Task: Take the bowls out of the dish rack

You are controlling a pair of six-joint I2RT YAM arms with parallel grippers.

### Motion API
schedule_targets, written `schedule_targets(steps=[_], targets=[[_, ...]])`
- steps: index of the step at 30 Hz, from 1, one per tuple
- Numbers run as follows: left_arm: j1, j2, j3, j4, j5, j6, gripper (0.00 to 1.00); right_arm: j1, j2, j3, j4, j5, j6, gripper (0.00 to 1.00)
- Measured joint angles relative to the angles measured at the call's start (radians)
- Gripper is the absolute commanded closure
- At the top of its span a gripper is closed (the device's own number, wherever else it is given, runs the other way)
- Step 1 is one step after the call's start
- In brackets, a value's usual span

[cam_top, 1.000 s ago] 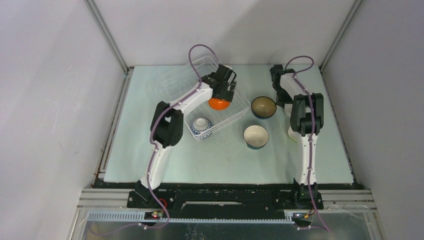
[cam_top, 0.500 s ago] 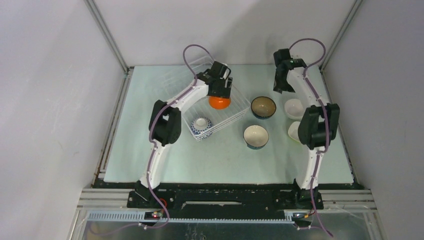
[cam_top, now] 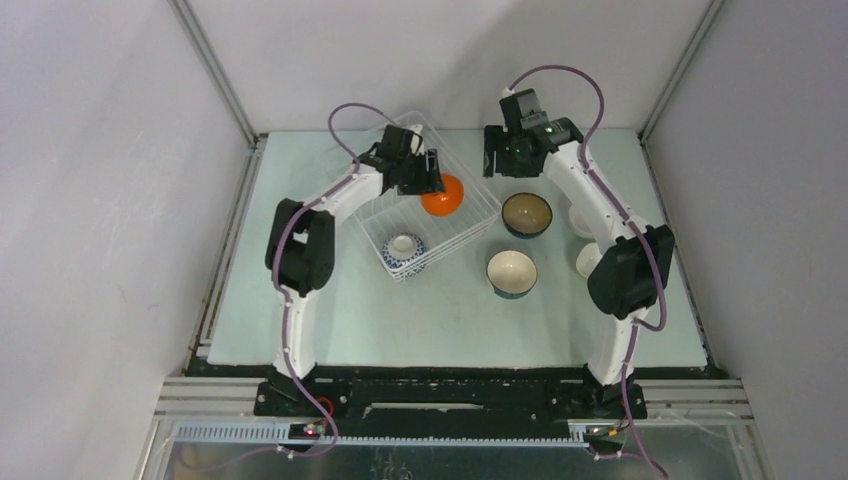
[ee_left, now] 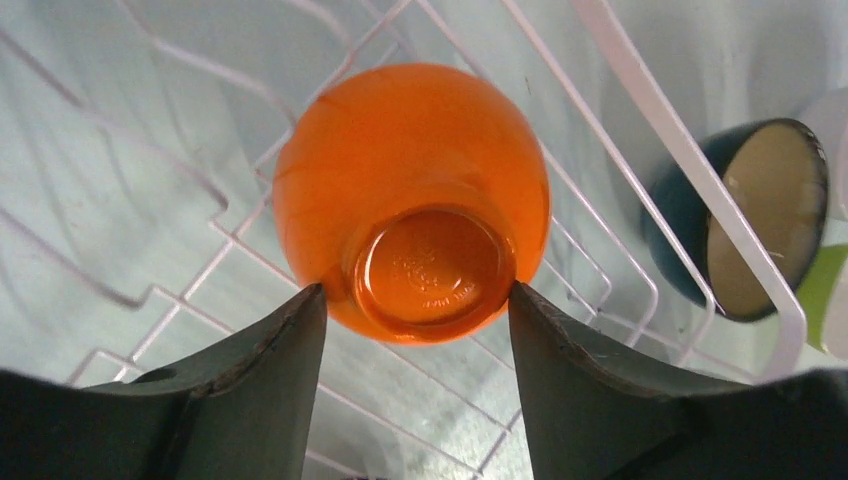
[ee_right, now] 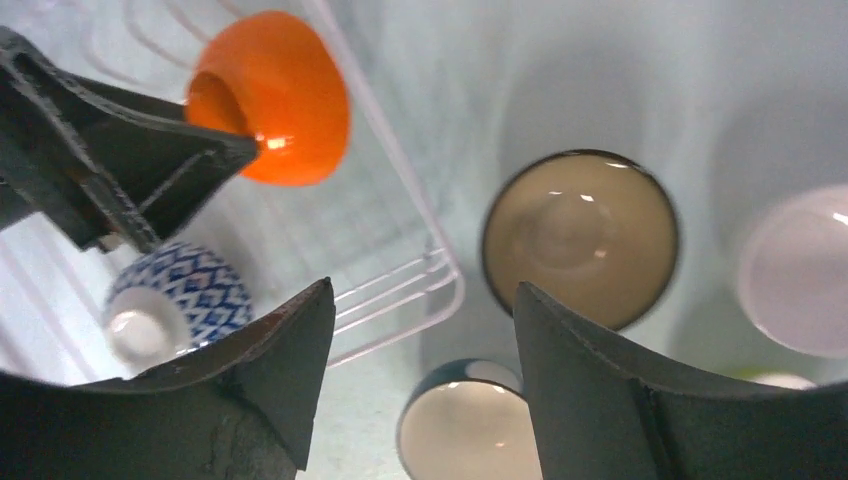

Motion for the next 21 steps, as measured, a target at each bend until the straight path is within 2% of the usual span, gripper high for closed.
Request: schedule_targets(steps=[4, 8, 15, 17, 21], targets=[[0.032, -0.079, -0.164, 0.127, 0.09, -0.049, 0.42, 0.003, 0.027, 0.0, 0.058, -0.185, 0.027, 0.31], [0.058, -0.117, -0.299, 0.22, 0.176, -0.088, 0.42, 0.006, 0.085, 0.003, 0.142, -0.342, 0.097, 0.29], [0.099, -0.103, -0.367, 0.267, 0.244, -0.119, 0.41, 0.032, 0.292, 0.086, 0.2, -0.435, 0.229, 0.25], [0.105, -0.103, -0.374, 0.284, 0.25, -0.12, 0.34, 0.041, 0.328, 0.09, 0.198, -0.418, 0.257, 0.25], [0.107, -0.109, -0.388, 0.319, 0.263, -0.12, 0.1, 0.049, 0.337, 0.055, 0.204, -0.382, 0.301, 0.22]])
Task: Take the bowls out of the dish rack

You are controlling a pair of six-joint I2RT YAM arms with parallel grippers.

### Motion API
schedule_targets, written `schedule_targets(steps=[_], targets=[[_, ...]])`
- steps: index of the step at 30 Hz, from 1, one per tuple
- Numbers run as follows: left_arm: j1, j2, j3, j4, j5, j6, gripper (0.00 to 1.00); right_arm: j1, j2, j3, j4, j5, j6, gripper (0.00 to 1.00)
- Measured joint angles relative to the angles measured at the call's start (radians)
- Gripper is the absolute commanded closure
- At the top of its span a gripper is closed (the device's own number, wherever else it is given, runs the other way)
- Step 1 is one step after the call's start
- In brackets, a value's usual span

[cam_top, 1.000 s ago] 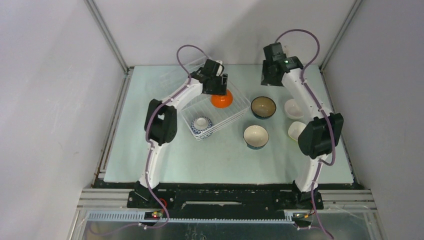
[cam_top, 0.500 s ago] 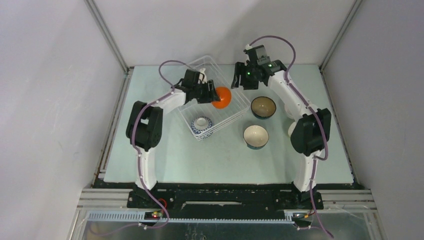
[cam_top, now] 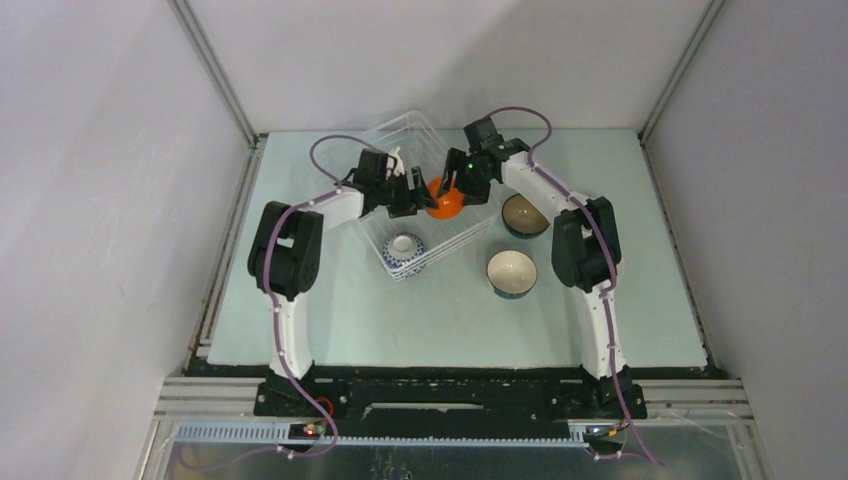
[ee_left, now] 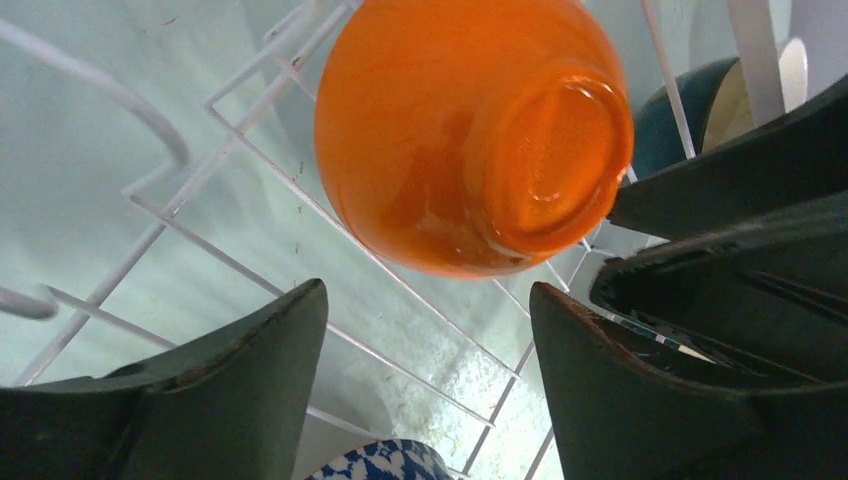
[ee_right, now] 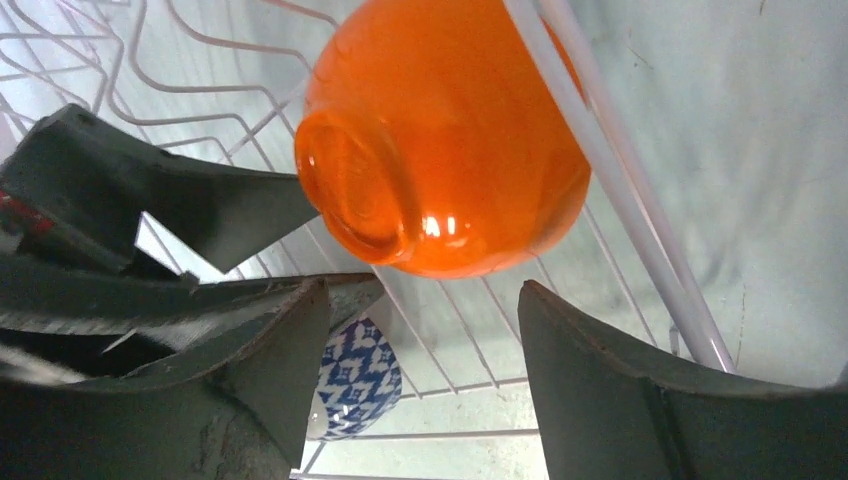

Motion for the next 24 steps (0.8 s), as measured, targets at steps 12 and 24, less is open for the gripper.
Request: schedule_targets(steps=[12, 24], targets=[[-0.051, -0.05, -0.018, 0.034, -0.161, -0.05, 0.0, -0.005, -0.363, -0.293, 0.152, 0.135, 0.067, 0.19], [-0.124, 0.015, 0.186, -0.061, -0.321, -0.076, 0.0, -0.006, -0.456, -0.38, 0.245, 0.162, 0.08, 0.16]])
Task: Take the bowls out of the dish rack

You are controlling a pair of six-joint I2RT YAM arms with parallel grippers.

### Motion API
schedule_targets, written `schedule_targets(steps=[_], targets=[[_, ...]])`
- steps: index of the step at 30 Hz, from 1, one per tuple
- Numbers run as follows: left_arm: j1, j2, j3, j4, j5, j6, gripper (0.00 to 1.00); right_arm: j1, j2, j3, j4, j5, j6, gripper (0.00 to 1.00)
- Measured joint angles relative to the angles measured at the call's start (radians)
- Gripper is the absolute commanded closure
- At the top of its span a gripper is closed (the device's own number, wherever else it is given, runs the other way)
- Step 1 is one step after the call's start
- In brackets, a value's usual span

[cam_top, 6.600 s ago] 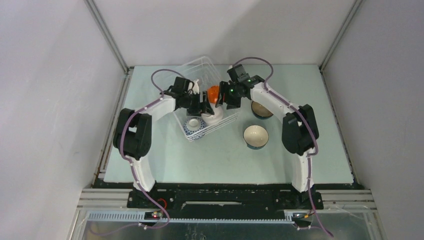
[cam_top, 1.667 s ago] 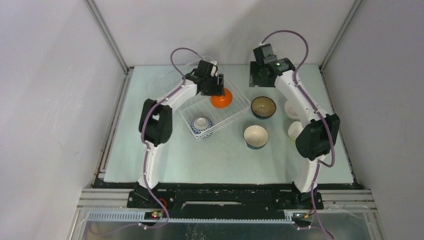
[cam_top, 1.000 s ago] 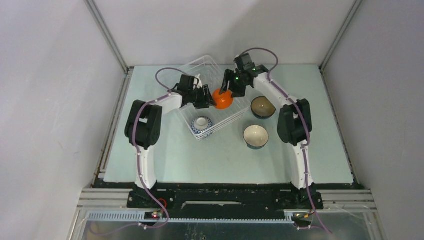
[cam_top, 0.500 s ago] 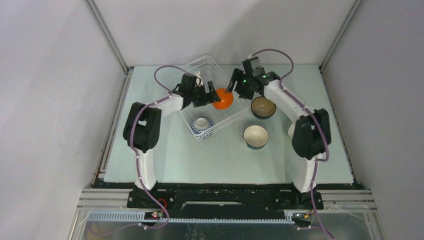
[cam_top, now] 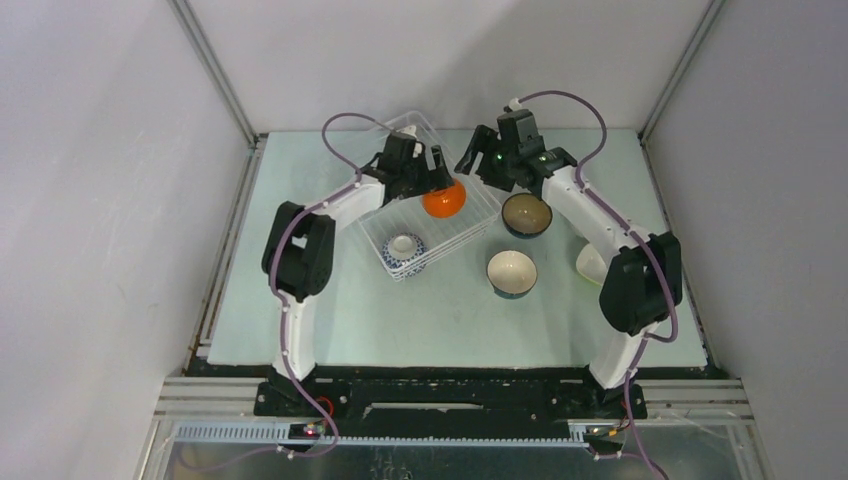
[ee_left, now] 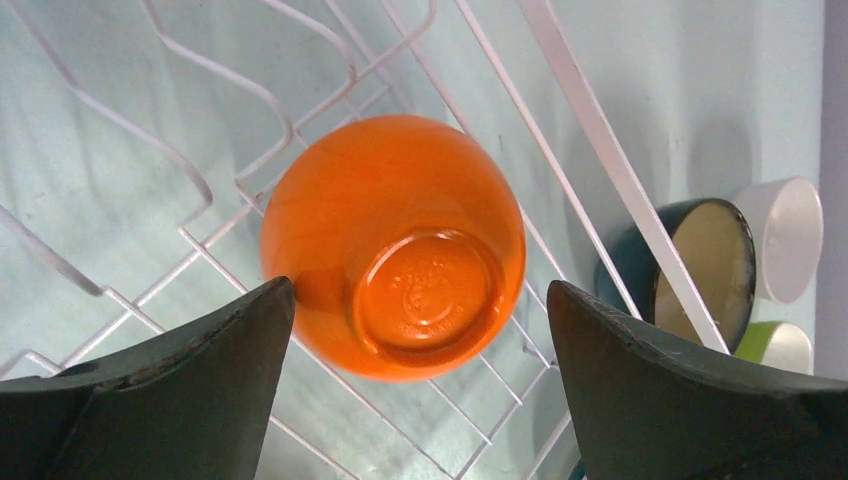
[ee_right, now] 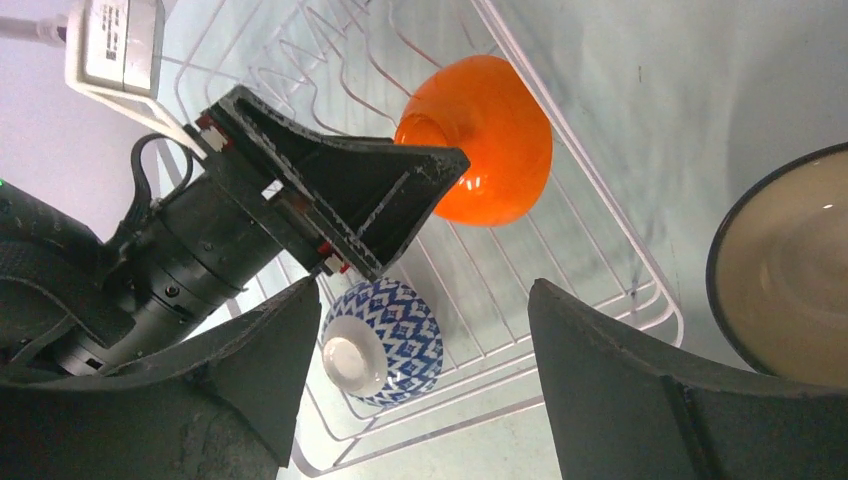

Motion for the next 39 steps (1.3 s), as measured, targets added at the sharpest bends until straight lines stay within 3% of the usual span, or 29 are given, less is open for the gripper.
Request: schedule_targets(steps=[4, 13, 16, 20, 28, 32, 39], targets=[[0.0, 0.041, 0.048, -0.031, -0.032, -0.01, 0.01, 0.0, 0.011, -0.002, 0.001, -0.002, 0.002, 0.16], [0.014, 0.043, 0.015, 0.038, -0.023, -0.06, 0.35, 0.008, 0.063, -0.001, 0.01, -0.008, 0.023, 0.29], [0.041, 0.005, -0.057, 0.132, 0.013, -0.079, 0.35, 0.011, 0.109, 0.017, -0.003, -0.011, 0.05, 0.28], [0.07, -0.001, -0.125, 0.243, 0.083, -0.118, 0.34, 0.015, 0.193, 0.071, -0.019, -0.011, 0.101, 0.19], [0.075, -0.001, -0.168, 0.314, 0.146, -0.132, 0.33, 0.031, 0.338, 0.211, -0.058, 0.03, 0.154, 0.16], [0.08, -0.001, -0.179, 0.336, 0.156, -0.132, 0.36, 0.031, 0.381, 0.275, -0.09, 0.079, 0.165, 0.01], [0.088, -0.001, -0.213, 0.401, 0.172, -0.149, 0.41, 0.044, 0.407, 0.316, -0.119, 0.137, 0.171, 0.01]])
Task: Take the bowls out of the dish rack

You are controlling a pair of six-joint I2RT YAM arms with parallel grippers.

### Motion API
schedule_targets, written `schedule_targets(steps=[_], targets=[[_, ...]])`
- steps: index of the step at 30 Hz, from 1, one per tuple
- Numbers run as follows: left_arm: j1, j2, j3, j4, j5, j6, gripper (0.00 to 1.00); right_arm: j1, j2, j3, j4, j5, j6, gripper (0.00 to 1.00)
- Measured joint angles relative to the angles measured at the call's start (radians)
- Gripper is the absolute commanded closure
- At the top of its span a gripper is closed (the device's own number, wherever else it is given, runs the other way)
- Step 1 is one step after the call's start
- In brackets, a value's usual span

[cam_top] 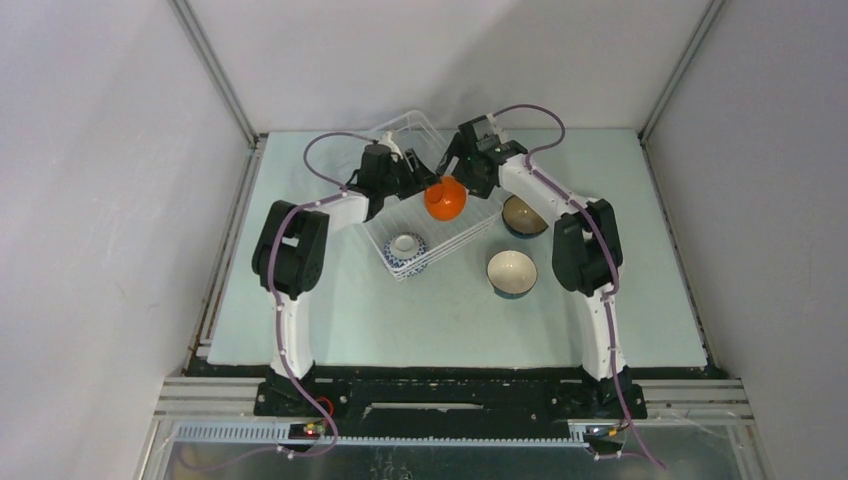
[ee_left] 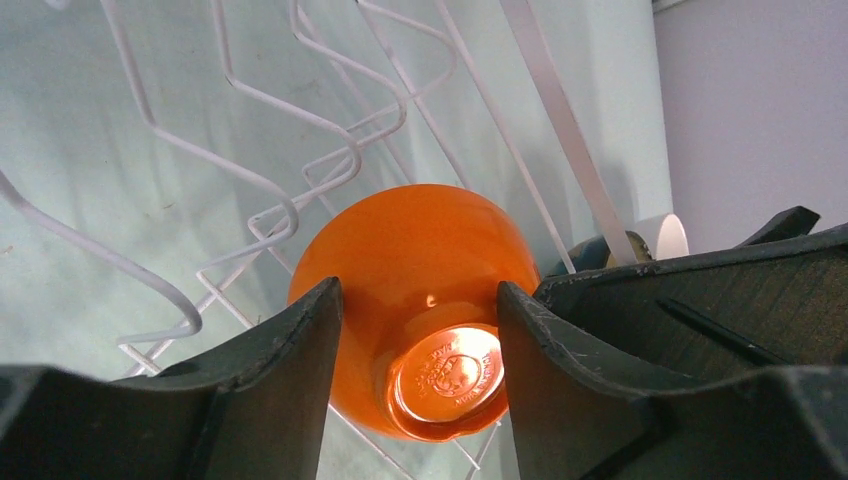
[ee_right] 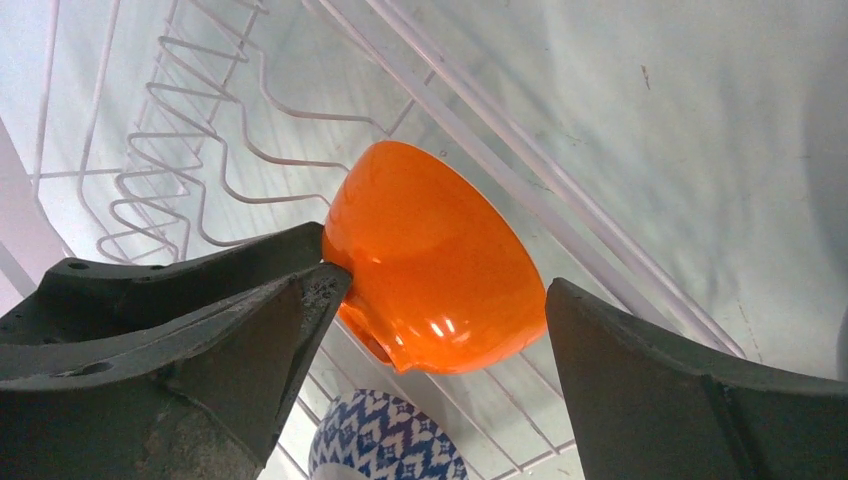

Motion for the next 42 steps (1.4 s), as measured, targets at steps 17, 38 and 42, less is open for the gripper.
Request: schedule_targets(steps=[17, 38, 42], targets=[[0.027, -0.032, -0.135, 0.171, 0.032, -0.027, 0.46, 0.056, 0.102, 0.127, -0.08, 0.136, 0.002, 0.01], [0.063, -0.059, -0.212, 0.157, 0.071, -0.014, 0.46, 0.037, -0.132, -0.28, 0.319, -0.171, -0.008, 0.67], [0.05, -0.059, -0.213, 0.117, 0.087, -0.015, 0.46, 0.055, -0.12, -0.28, 0.318, -0.242, -0.021, 0.68]])
